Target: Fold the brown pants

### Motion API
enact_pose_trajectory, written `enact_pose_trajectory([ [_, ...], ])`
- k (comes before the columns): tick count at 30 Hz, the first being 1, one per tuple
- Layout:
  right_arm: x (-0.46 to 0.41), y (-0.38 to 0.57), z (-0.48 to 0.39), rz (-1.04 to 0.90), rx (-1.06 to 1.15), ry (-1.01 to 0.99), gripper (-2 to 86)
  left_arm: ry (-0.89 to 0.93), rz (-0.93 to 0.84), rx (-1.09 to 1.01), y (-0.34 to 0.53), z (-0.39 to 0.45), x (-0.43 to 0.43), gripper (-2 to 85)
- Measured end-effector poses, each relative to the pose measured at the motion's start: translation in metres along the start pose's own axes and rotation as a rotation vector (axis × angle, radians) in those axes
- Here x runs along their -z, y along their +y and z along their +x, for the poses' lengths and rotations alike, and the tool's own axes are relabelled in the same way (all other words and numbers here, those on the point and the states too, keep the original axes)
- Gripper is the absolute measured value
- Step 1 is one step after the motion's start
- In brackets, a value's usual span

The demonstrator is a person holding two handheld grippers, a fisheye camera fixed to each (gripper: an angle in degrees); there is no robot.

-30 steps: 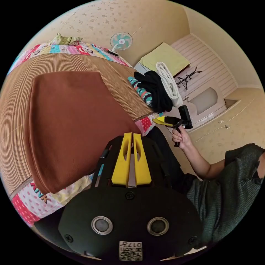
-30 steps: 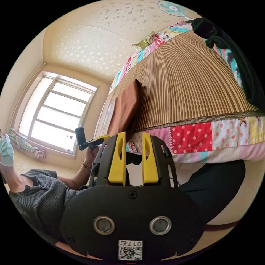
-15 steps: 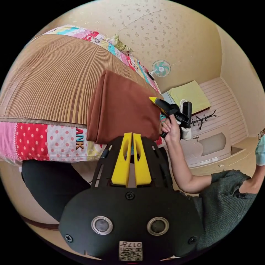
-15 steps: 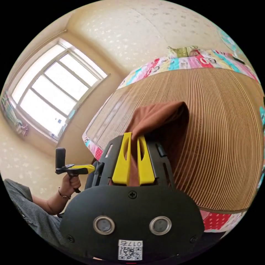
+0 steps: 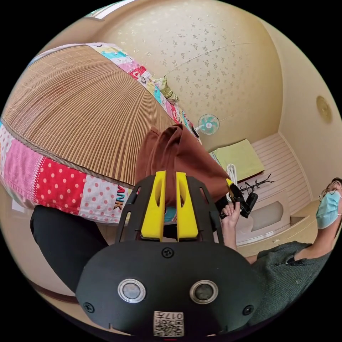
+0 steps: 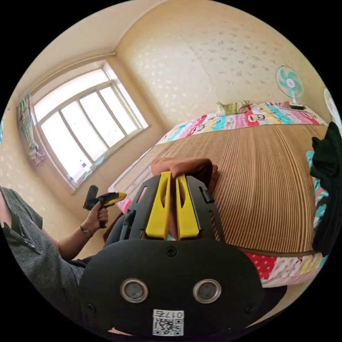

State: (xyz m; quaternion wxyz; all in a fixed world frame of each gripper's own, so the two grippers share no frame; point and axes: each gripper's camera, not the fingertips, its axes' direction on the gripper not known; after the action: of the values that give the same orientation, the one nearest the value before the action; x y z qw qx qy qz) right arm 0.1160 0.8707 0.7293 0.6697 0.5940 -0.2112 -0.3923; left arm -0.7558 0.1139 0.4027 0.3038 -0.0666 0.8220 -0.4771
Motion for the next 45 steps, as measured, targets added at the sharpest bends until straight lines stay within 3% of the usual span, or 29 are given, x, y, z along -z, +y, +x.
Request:
enact_pose_trajectory([
  [3, 0.044, -0.008, 0.071, 0.07, -0.194, 0.304, 3.0, -0.019, -0.062, 0.039, -0.007, -0.007, -0.022, 8.8],
  [5, 0.06, -0.006, 0.112, 0.03, -0.377, 0.367, 3.9, -0.001, -0.087, 0.072, -0.015, -0.012, -0.036, 10.0],
  [9, 0.089, 0.03, 0.121, 0.097, -0.414, 0.389, 8.0, -0.038, -0.192, 0.094, -0.047, -0.012, -0.081, 12.0],
  [14, 0.079, 0.068, 0.102, 0.005, -0.334, 0.319, 7.2, -0.07, -0.3, 0.131, -0.081, -0.013, -0.149, 12.1],
  [19, 0.059, 0.079, 0.116, -0.129, -0.378, 0.224, 8.8, -0.045, -0.347, 0.21, -0.107, -0.01, -0.176, 4.6],
  [20, 0.059, 0.076, 0.12, -0.135, -0.38, 0.199, 9.0, -0.004, -0.338, 0.212, -0.107, -0.009, -0.174, 4.3],
  [22, 0.057, 0.067, 0.126, -0.147, -0.374, 0.158, 9.6, 0.324, -0.268, 0.193, -0.106, -0.004, -0.155, 2.4],
  [25, 0.043, 0.042, 0.134, -0.189, -0.344, 0.083, 12.4, 0.64, -0.251, 0.048, -0.103, 0.028, -0.131, 0.6],
  [31, -0.048, -0.013, 0.147, -0.364, -0.3, 0.11, 16.0, 0.77, -0.154, -0.183, -0.096, 0.109, -0.059, -0.1],
  [32, -0.064, -0.019, 0.15, -0.382, -0.293, 0.089, 14.6, 0.761, -0.144, -0.201, -0.097, 0.116, -0.051, -0.1],
  [34, -0.087, -0.025, 0.162, -0.423, -0.343, -0.051, 4.0, 0.702, -0.097, -0.261, -0.101, 0.135, -0.015, -0.1],
  [35, -0.095, -0.027, 0.176, -0.433, -0.426, -0.192, 3.0, 0.691, -0.081, -0.272, -0.103, 0.138, -0.004, -0.1],
  [38, -0.056, -0.042, 0.193, -0.223, -0.472, -0.44, 1.3, 0.699, 0.071, -0.276, -0.122, 0.134, 0.061, 0.1],
  [42, 0.067, -0.071, 0.177, 0.147, -0.317, -0.299, 0.3, 0.651, 0.316, -0.343, -0.18, 0.135, 0.148, 1.3],
  [45, 0.165, -0.057, 0.167, 0.472, -0.283, -0.146, 0.2, 0.417, 0.434, -0.248, -0.241, 0.135, 0.163, 3.8],
])
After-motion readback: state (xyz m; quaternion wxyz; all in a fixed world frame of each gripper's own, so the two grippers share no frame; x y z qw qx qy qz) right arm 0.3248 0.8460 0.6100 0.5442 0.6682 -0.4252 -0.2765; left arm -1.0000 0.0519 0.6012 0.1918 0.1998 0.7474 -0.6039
